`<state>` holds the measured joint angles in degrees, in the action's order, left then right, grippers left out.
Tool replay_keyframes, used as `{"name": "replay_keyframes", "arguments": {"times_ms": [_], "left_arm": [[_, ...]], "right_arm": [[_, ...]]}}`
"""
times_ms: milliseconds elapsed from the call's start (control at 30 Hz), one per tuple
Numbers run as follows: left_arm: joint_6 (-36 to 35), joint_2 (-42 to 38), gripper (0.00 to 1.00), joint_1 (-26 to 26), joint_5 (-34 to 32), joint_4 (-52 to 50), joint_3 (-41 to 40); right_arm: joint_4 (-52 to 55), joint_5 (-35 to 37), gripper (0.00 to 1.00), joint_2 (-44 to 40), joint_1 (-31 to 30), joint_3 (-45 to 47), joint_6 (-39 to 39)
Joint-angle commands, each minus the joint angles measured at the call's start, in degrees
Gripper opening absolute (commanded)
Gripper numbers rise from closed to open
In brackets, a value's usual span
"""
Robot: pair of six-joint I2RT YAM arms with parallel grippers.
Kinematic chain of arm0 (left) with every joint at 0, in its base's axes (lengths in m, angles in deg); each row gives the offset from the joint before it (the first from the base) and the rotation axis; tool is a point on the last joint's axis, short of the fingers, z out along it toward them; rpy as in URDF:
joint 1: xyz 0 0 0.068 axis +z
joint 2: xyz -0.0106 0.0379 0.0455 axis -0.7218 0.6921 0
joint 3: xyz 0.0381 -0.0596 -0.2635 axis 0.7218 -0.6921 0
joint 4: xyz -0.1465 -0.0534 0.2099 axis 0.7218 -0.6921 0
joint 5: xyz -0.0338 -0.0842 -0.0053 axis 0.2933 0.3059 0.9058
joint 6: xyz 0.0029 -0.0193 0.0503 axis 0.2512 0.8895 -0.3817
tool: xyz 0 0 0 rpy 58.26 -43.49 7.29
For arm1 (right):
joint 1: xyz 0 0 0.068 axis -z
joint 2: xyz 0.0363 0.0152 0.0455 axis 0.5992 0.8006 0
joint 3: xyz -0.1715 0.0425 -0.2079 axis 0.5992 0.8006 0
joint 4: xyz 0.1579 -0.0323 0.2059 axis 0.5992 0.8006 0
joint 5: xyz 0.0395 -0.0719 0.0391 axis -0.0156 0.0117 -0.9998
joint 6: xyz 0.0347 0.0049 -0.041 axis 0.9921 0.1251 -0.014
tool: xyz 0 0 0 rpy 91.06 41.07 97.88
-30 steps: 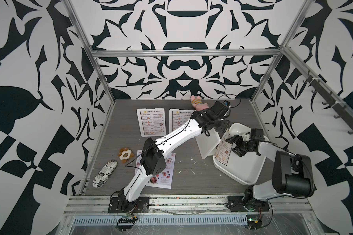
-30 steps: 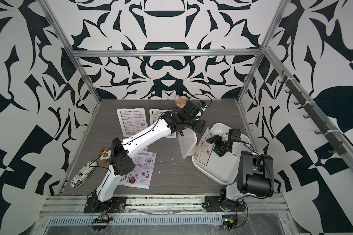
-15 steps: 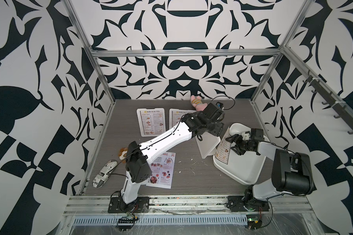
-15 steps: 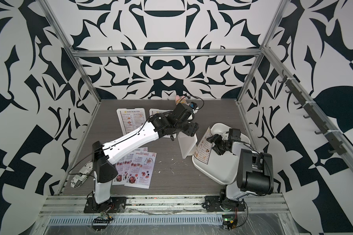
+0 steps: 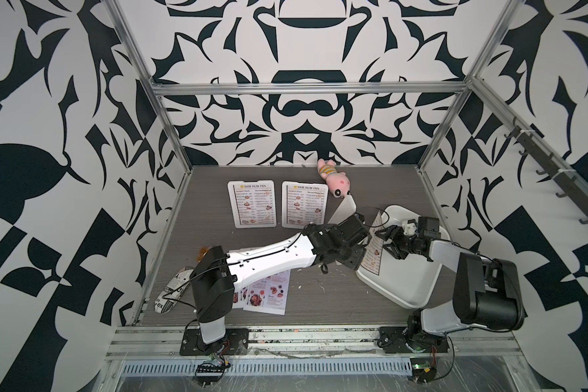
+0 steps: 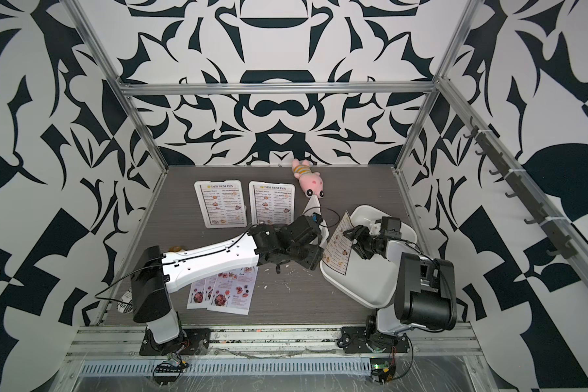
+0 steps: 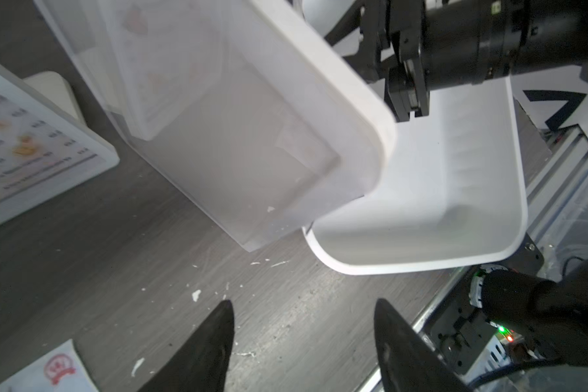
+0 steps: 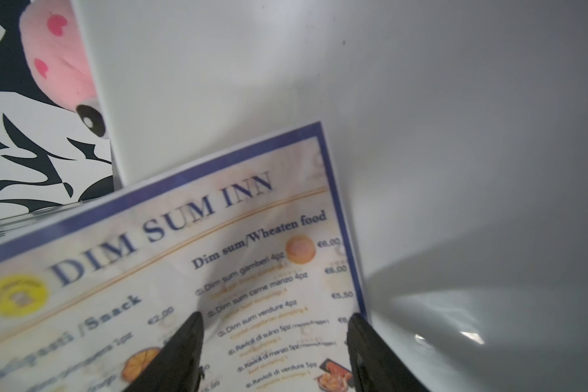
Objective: Replace the menus in the menu holders
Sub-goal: Pick up the menu from the storage box.
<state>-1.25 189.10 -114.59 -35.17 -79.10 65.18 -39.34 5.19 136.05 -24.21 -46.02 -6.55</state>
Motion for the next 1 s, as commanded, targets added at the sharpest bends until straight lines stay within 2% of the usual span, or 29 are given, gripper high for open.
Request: {"name": "replay_keyframes", "arguments": {"times_ms": [0, 133, 300, 467, 667, 833, 967], "left_arm": [[4.3, 1.8, 0.65, -1.3, 1.1, 4.4, 0.0], [5.1, 3.8, 0.61, -3.6, -1.9, 4.6, 2.1], [5.7, 6.6, 0.57, -3.9, -5.3, 4.5, 5.1], [4.0, 12.0, 0.63, -5.4, -11.6, 0.5, 15.0], [1.6, 19.1, 0.66, -5.1, -15.7, -3.8, 26.7], [1.7, 26.1, 0.69, -3.7, -16.6, -7.9, 35.8], [3.2, 30.6, 0.71, -2.7, -16.8, -8.6, 39.8]], "right_arm": [[-0.6, -0.8, 0.66, -1.2, -0.3, -0.2, -1.3], [-0.3, -0.7, 0.66, -0.9, -0.3, -0.2, -1.5], [-0.1, -0.5, 0.66, 0.2, -0.4, -0.6, -1.9], [-0.5, -0.1, 0.66, 1.0, -0.4, -0.4, -1.8], [-0.7, 0.2, 0.66, 1.9, -0.3, -0.3, -1.9], [-0.7, 0.6, 0.66, 2.5, -0.3, -0.3, -2.0], [-0.6, 0.9, 0.65, 2.6, -0.3, -0.2, -2.2]]}}
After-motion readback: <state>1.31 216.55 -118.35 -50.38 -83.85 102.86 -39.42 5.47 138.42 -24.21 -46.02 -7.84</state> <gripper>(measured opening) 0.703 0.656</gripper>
